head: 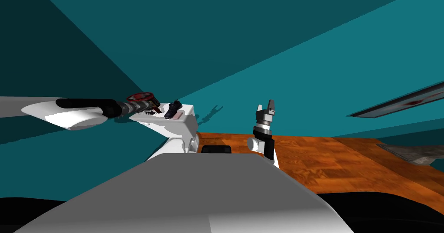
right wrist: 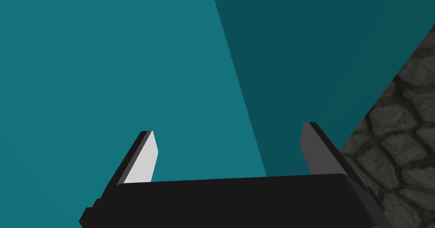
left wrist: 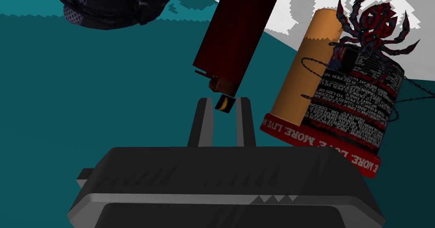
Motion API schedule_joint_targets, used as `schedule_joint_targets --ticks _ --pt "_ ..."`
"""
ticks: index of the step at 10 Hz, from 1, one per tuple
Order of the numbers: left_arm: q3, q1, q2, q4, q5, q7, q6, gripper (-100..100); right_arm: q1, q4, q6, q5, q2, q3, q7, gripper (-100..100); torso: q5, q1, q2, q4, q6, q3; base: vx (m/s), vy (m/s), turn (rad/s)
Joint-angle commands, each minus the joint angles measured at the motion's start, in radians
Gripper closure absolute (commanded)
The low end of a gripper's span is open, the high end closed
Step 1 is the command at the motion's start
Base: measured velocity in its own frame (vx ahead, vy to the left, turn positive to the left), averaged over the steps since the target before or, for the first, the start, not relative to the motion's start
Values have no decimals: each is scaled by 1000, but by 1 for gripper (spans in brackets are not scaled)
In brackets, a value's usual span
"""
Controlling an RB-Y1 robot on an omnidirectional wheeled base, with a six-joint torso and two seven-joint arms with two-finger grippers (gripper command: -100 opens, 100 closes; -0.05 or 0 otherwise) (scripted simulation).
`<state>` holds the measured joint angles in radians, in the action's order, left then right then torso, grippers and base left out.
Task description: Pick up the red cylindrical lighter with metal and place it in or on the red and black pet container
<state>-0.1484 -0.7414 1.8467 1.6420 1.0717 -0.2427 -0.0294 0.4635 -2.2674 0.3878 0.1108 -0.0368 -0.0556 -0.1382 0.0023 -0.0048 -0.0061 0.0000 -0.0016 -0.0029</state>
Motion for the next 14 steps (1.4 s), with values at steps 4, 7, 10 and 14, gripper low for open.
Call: schedule_joint_targets --ticks 4,7,10,14 --pt "-53 -24 -46 -34 -22 -23 38 100 0 0 0 0 0 0 0 0 0 -2 3 1 0 2 -34 -13 -56" --pt "-65 3 -116 -84 -67 -46 85 100 0 0 0 0 0 0 0 0 0 -1 4 1 0 2 -37 -15 -79" --pt "-76 35 -181 -131 -114 -61 124 100 0 0 0 0 0 0 0 0 0 0 2 1 1 2 -26 11 -88" --pt "-86 72 -236 -174 -161 -65 152 100 0 0 0 0 0 0 0 0 0 2 1 1 0 1 -4 27 -37"
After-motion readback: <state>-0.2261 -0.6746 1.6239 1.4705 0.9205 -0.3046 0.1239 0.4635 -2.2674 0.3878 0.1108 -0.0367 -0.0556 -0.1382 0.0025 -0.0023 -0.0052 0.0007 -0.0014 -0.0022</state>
